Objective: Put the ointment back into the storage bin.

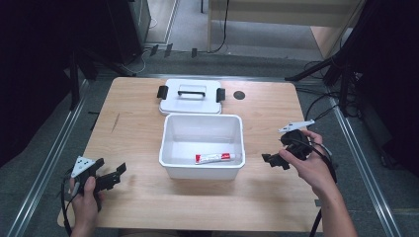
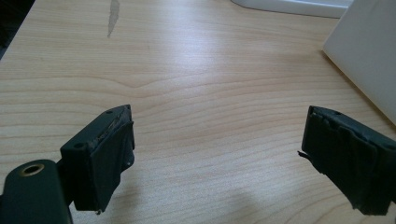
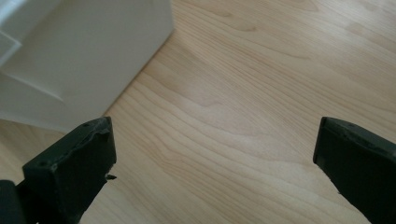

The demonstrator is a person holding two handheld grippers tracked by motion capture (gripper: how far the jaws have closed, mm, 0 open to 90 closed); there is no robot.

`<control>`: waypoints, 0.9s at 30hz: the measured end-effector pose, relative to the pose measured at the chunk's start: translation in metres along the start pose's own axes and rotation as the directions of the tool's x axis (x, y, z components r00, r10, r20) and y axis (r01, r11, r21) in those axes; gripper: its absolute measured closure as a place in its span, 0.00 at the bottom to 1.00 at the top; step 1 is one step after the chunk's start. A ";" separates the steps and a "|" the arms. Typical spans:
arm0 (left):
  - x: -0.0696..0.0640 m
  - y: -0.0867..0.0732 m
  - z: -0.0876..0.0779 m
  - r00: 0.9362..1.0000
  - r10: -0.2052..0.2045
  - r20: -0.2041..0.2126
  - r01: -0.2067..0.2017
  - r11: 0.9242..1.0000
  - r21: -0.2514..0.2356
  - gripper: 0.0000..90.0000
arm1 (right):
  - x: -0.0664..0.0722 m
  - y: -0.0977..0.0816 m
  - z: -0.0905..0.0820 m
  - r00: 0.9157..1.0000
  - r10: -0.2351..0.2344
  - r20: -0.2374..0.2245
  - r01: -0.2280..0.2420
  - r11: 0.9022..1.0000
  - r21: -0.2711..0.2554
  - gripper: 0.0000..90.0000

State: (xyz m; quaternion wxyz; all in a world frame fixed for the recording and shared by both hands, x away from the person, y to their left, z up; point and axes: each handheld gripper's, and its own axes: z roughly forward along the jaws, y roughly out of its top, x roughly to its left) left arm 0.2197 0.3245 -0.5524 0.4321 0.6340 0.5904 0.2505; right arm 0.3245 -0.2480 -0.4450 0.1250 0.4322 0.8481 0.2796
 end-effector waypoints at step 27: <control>-0.001 -0.001 -0.001 1.000 0.005 -0.007 -0.005 1.000 -0.011 0.11 | -0.040 -0.126 0.011 0.977 0.202 0.065 -0.189 0.967 -0.168 0.01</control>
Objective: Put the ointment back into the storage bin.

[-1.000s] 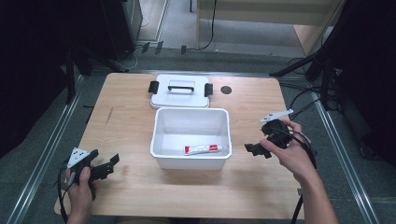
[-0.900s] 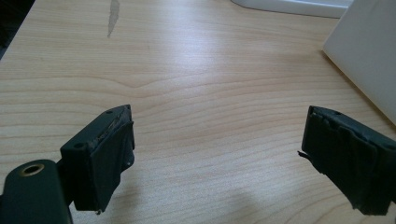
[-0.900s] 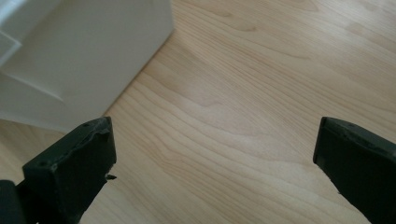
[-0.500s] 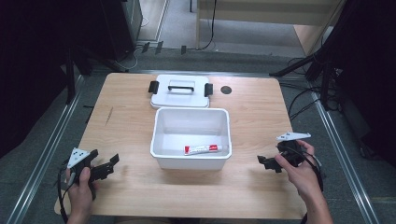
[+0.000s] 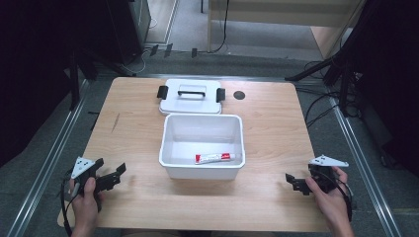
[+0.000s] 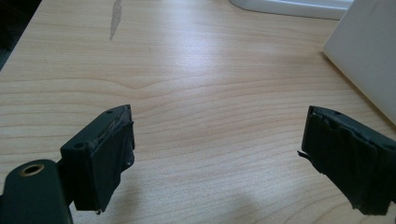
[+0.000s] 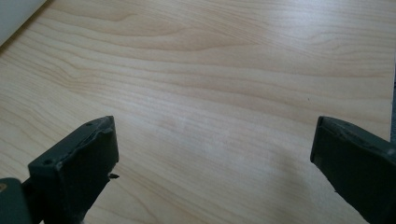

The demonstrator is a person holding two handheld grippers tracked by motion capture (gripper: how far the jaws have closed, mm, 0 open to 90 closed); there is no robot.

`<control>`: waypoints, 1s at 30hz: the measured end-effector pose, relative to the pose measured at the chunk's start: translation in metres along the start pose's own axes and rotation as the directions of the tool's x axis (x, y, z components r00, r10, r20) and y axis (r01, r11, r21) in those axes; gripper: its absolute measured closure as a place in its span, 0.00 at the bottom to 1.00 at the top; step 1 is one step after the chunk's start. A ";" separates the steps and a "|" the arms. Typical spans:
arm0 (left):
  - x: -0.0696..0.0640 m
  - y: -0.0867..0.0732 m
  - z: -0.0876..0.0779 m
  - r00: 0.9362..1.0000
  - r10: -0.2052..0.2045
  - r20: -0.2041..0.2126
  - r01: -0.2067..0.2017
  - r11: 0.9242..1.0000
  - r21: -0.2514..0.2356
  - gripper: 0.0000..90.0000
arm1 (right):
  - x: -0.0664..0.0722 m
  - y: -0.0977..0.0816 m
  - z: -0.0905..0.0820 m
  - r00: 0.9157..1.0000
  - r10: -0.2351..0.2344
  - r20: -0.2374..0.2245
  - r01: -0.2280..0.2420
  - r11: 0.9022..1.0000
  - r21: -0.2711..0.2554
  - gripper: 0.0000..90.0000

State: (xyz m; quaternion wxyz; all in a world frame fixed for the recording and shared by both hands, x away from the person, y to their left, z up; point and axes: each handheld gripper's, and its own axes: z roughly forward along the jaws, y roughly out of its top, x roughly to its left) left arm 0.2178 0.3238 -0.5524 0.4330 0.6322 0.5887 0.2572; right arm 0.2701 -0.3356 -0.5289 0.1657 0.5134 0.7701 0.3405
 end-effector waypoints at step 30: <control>0.000 0.000 0.000 1.000 -0.005 -0.011 0.004 1.000 -0.006 0.11 | -0.020 -0.050 -0.021 0.995 0.075 0.062 -0.069 0.993 -0.092 0.06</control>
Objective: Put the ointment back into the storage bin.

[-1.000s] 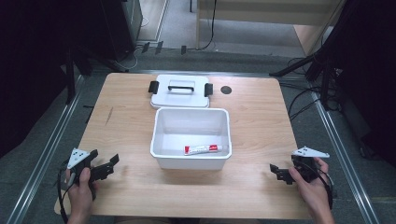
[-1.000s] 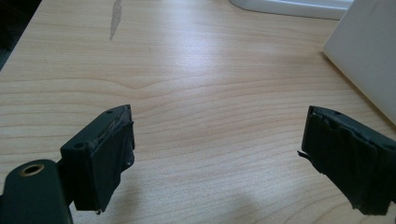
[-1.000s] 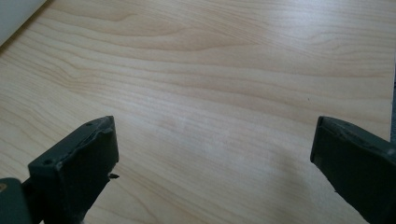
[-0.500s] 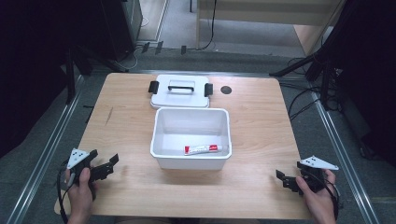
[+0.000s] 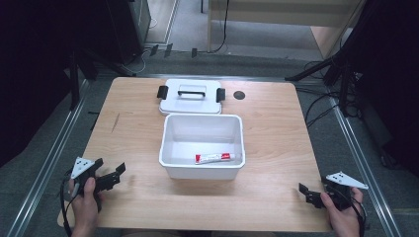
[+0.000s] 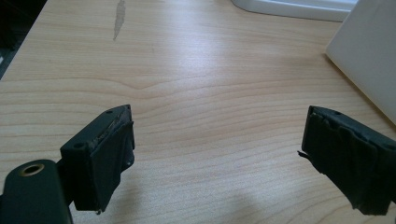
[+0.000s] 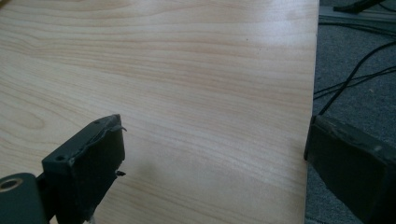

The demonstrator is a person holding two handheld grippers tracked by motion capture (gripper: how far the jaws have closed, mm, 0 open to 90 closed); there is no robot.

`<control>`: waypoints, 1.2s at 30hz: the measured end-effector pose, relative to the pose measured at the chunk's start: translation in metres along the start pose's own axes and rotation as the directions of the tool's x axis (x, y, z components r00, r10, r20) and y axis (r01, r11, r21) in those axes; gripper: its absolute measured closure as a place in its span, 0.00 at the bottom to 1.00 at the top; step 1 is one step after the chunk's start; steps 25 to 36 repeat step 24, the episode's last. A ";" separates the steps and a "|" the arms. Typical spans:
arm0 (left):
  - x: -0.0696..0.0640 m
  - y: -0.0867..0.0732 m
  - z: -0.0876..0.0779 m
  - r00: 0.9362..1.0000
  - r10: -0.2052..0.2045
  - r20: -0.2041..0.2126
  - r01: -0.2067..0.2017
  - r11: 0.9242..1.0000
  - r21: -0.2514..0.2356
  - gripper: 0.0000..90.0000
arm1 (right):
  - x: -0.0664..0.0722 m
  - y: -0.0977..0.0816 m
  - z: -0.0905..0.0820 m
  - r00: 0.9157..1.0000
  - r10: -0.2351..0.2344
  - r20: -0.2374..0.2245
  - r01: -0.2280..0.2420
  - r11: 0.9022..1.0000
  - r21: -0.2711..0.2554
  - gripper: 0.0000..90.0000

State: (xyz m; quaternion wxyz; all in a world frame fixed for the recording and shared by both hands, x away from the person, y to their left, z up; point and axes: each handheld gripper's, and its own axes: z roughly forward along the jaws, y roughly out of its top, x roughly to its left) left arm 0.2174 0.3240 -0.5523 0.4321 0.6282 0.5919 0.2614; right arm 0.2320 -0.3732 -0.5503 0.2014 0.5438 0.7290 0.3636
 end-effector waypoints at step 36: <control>0.002 0.001 0.001 1.000 -0.017 -0.007 0.018 1.000 0.014 0.11 | 0.005 0.003 0.003 0.998 -0.023 0.064 0.024 1.000 -0.014 0.14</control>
